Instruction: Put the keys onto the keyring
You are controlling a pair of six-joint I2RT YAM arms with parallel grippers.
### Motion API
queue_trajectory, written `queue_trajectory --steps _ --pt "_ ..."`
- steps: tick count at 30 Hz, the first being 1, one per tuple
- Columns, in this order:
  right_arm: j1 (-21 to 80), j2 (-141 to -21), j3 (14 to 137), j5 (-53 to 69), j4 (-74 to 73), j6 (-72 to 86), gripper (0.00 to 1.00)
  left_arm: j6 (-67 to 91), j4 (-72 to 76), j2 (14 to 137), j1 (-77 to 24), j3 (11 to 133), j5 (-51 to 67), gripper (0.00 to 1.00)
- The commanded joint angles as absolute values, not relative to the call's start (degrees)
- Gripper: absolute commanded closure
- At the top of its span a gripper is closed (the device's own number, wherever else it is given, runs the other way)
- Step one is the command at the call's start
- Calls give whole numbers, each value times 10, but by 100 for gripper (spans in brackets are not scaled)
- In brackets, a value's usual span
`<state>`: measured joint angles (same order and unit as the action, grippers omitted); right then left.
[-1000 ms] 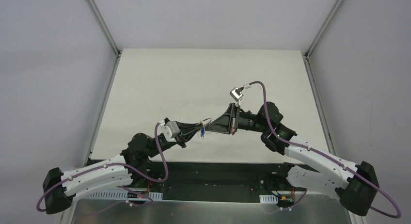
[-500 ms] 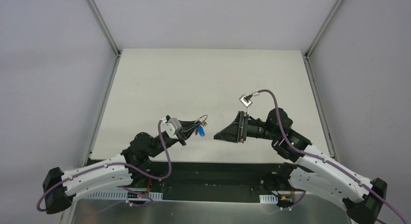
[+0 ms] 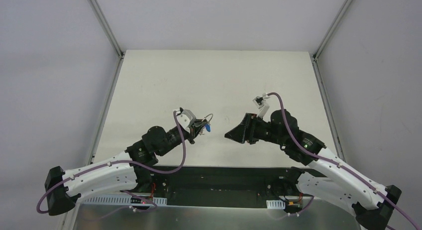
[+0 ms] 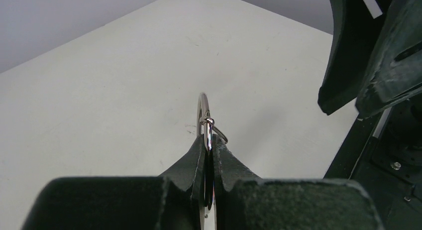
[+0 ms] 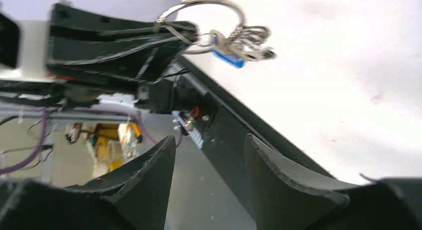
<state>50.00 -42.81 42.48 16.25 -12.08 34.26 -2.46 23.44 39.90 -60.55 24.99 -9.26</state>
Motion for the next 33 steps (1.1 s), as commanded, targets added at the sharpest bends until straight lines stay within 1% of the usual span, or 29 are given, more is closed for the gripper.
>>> queue_trajectory --steps 1,5,9,13,18,24,28,33 --pt "501 -433 460 63 -165 298 43 26 188 402 -606 308 -117 100" --pt "501 -439 461 44 -155 273 43 66 99 413 -606 363 -114 100" --pt "502 -460 470 22 -170 261 43 115 -39 454 -606 444 -121 100" --pt "502 -486 475 4 -189 259 43 148 -165 522 -606 538 -114 100" --pt "502 -493 477 -25 -196 247 43 160 -257 601 -606 624 -97 100" --pt "502 -492 484 -60 -227 242 43 148 -410 741 -605 745 -74 100" --pt "502 -488 482 -55 -229 243 43 144 -463 817 -605 795 -69 100" --pt "502 -470 471 -53 -231 243 43 141 -461 830 -605 804 -66 100"
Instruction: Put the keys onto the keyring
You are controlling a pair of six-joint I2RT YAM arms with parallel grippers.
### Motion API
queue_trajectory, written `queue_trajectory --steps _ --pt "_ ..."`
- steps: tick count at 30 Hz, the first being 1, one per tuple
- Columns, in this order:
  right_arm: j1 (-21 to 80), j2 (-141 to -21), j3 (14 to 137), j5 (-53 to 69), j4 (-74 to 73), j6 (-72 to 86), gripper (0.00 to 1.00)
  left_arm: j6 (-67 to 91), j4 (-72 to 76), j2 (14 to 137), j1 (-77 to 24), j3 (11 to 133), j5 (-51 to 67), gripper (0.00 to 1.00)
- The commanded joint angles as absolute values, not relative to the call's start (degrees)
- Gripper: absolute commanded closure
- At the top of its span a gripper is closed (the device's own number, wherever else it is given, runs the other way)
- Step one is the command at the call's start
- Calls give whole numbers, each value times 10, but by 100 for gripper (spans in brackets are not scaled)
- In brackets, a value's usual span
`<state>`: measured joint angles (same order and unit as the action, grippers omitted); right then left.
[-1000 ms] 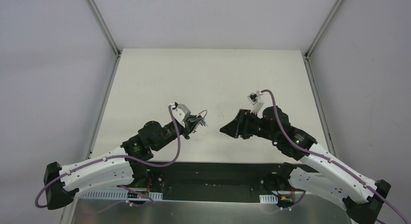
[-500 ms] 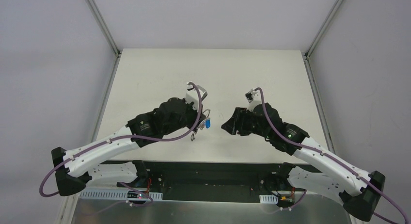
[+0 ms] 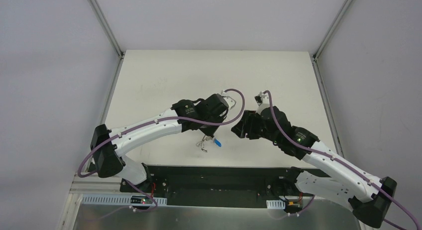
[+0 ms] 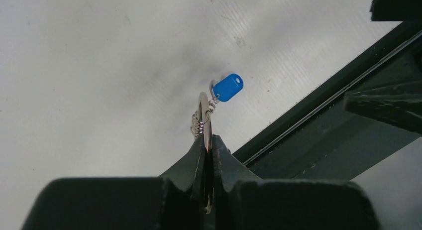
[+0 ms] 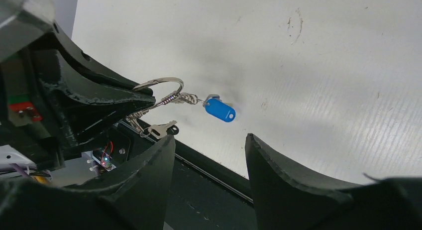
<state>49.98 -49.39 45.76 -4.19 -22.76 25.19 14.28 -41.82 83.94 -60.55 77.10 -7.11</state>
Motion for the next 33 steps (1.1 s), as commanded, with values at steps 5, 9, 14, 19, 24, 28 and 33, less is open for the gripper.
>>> queue_trajectory --steps 5,9,14,19,24,28,33 --pt "501 -431 451 -36 -224 234 42 134 -434 815 -605 793 -58 100" --pt "501 -405 438 -20 -214 226 42 134 -400 796 -606 781 -9 100" --pt "502 -394 439 23 -205 218 42 135 -349 758 -606 757 50 100" --pt "501 -382 441 48 -198 202 42 126 -280 711 -606 723 118 100" --pt "501 -364 447 108 -194 180 41 117 -224 673 -606 691 201 100" --pt "501 -364 464 160 -201 160 41 118 -209 660 -606 686 249 100" --pt "501 -367 471 238 -199 139 42 124 -188 647 -606 681 306 100"
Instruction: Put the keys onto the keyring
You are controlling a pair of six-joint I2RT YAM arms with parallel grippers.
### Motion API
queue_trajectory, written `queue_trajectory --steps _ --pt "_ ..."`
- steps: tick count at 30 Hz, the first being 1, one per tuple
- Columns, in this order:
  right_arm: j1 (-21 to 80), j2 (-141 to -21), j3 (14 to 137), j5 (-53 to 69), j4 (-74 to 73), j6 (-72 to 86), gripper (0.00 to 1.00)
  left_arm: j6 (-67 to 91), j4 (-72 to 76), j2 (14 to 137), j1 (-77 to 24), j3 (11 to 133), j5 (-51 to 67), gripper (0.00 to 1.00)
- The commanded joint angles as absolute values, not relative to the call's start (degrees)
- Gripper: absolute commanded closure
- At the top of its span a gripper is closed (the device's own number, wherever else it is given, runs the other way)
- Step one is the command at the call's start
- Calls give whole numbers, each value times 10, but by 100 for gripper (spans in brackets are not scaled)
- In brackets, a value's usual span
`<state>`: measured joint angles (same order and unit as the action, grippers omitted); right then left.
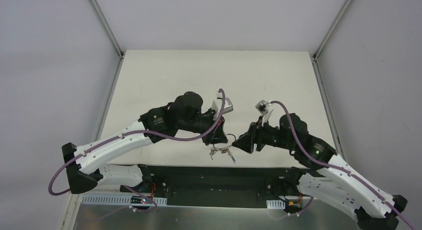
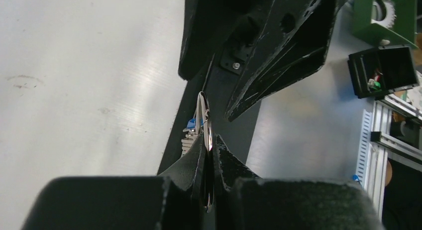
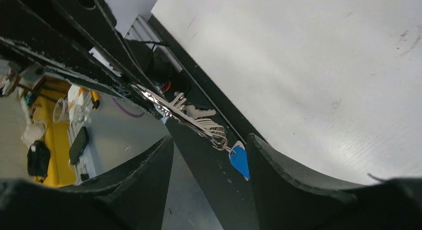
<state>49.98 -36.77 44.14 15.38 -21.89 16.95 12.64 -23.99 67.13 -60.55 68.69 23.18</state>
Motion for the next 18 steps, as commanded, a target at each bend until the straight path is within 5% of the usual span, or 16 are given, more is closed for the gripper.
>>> queue_trajectory --steps 1,18 --pt "501 -369 470 253 -195 137 42 127 -181 644 -606 679 314 100" --pt "514 -397 441 382 -127 143 63 170 -85 612 -606 632 360 100"
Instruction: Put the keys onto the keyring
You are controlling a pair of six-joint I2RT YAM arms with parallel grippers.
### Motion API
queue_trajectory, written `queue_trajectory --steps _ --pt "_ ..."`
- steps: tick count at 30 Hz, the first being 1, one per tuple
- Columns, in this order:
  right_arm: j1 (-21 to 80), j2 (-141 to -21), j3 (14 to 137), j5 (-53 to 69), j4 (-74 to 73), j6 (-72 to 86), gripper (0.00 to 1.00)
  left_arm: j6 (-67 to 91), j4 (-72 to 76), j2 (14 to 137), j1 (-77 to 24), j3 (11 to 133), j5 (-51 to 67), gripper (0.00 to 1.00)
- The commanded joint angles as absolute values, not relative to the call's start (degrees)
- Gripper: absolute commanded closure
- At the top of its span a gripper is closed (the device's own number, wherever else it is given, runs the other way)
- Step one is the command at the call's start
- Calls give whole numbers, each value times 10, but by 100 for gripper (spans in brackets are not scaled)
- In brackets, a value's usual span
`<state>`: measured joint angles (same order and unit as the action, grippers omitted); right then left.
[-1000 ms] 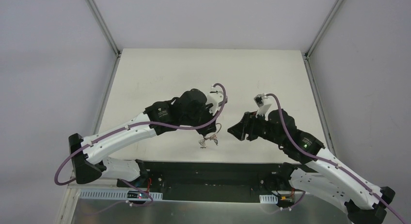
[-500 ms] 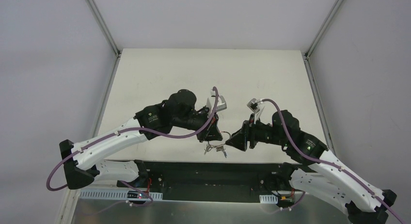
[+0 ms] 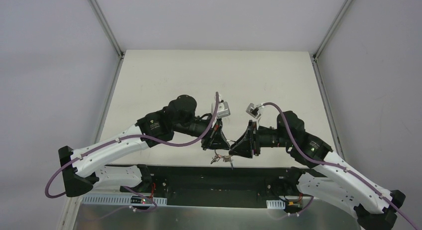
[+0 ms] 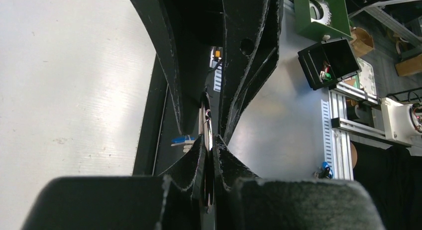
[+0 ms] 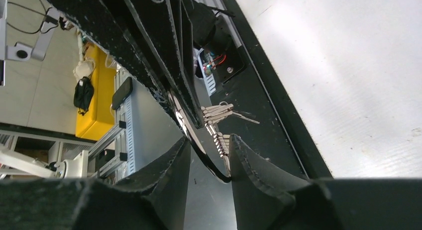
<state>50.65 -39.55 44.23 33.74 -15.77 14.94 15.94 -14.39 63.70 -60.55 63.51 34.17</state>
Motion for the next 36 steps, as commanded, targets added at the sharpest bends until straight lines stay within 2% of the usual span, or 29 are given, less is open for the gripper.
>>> queue_trajectory --steps 1,4,6,9,12,13,23,28,36 --pt "515 -396 439 379 -128 143 64 171 -82 612 -606 631 362 100" --pt "518 -392 434 372 -128 144 71 172 -74 610 -606 630 366 100" --pt "520 -388 433 369 -129 144 79 172 -71 607 -606 627 365 100" --pt "522 -384 437 360 -132 142 100 171 -66 600 -606 619 361 100" --pt "523 -378 442 353 -128 143 100 166 -59 582 -606 603 337 100" --pt "523 -378 443 345 -126 144 100 165 -56 575 -606 596 326 93" --pt "525 -423 476 253 -151 154 100 147 -48 463 -606 522 161 51" --pt "525 -456 494 241 -137 193 100 143 -48 417 -606 488 110 40" --pt "525 -514 555 133 -176 328 100 181 -35 386 -606 455 111 38"
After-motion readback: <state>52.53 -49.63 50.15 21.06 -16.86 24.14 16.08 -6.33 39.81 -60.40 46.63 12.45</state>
